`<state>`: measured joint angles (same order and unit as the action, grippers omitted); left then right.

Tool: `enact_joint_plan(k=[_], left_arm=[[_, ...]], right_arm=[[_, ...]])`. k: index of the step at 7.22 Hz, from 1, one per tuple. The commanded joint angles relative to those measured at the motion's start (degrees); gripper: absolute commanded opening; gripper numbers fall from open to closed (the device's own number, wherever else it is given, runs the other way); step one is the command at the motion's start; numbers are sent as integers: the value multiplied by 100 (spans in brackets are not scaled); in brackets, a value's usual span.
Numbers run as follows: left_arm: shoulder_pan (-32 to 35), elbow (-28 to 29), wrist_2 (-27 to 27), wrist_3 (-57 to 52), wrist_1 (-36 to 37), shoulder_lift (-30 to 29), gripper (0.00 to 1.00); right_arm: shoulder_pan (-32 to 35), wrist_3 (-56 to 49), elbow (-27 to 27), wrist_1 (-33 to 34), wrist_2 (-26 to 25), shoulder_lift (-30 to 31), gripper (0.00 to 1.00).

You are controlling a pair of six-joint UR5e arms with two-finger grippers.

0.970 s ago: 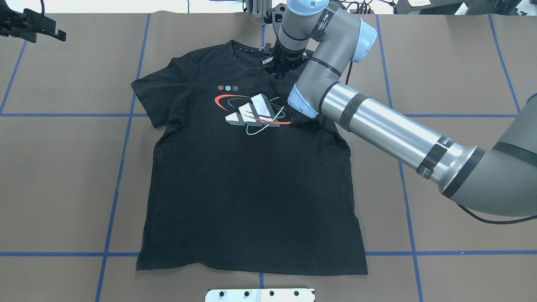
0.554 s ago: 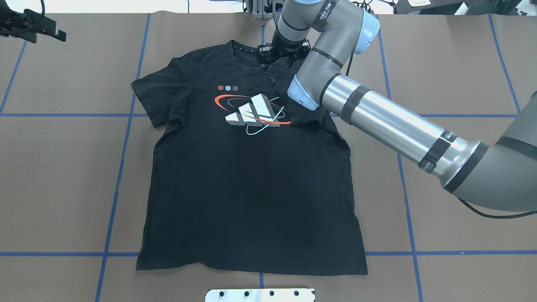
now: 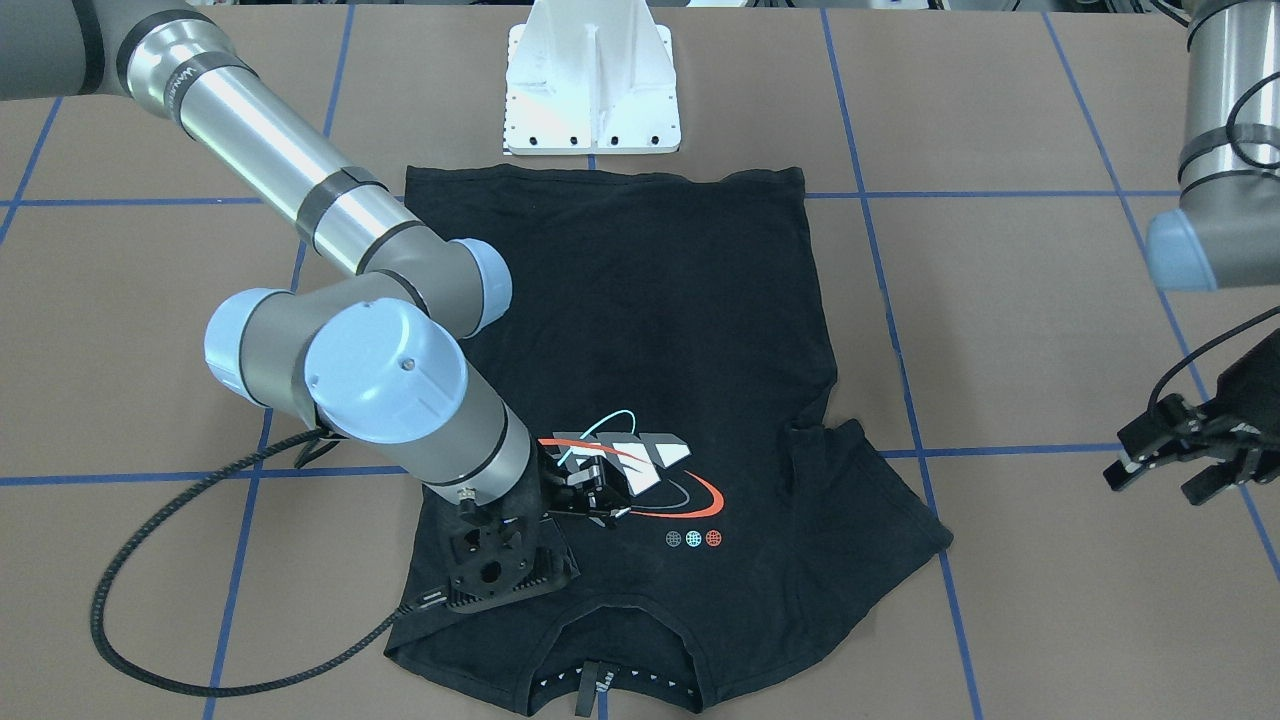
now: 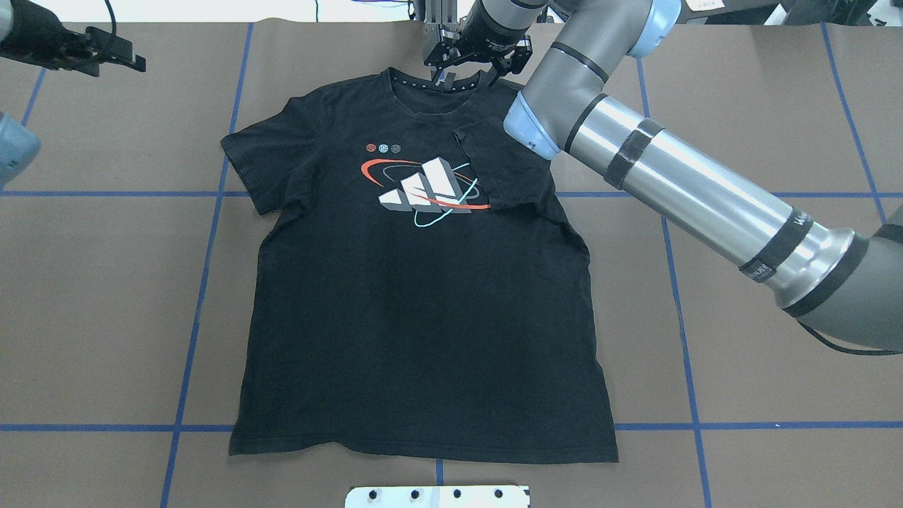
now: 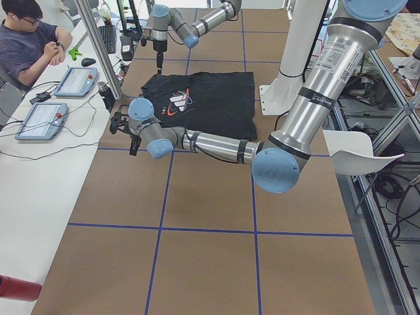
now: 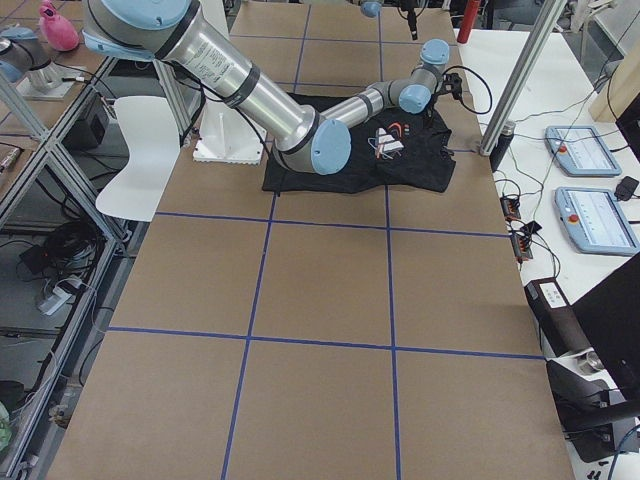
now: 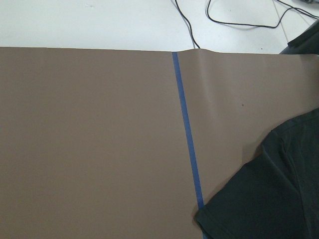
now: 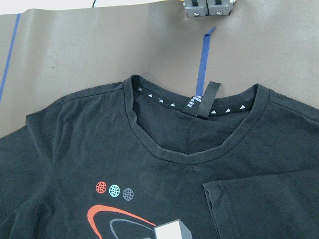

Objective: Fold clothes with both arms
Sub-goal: 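Release the sleeve and raise the right gripper while the left arm reaches in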

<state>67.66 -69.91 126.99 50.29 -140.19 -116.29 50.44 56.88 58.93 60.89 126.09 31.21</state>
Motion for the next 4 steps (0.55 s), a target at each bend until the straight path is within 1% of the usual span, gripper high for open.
enact_joint_plan(k=[1, 3, 4], left_arm=[[-777, 293, -961, 656, -290, -297, 100], [-1183, 783, -1438, 849, -378, -683, 100], [-1219, 933, -1571, 851, -587, -685, 100]], right_arm=[[54, 104, 277, 10, 162, 202, 99], [45, 139, 277, 19, 162, 184, 99], [28, 270, 277, 10, 153, 175, 99]])
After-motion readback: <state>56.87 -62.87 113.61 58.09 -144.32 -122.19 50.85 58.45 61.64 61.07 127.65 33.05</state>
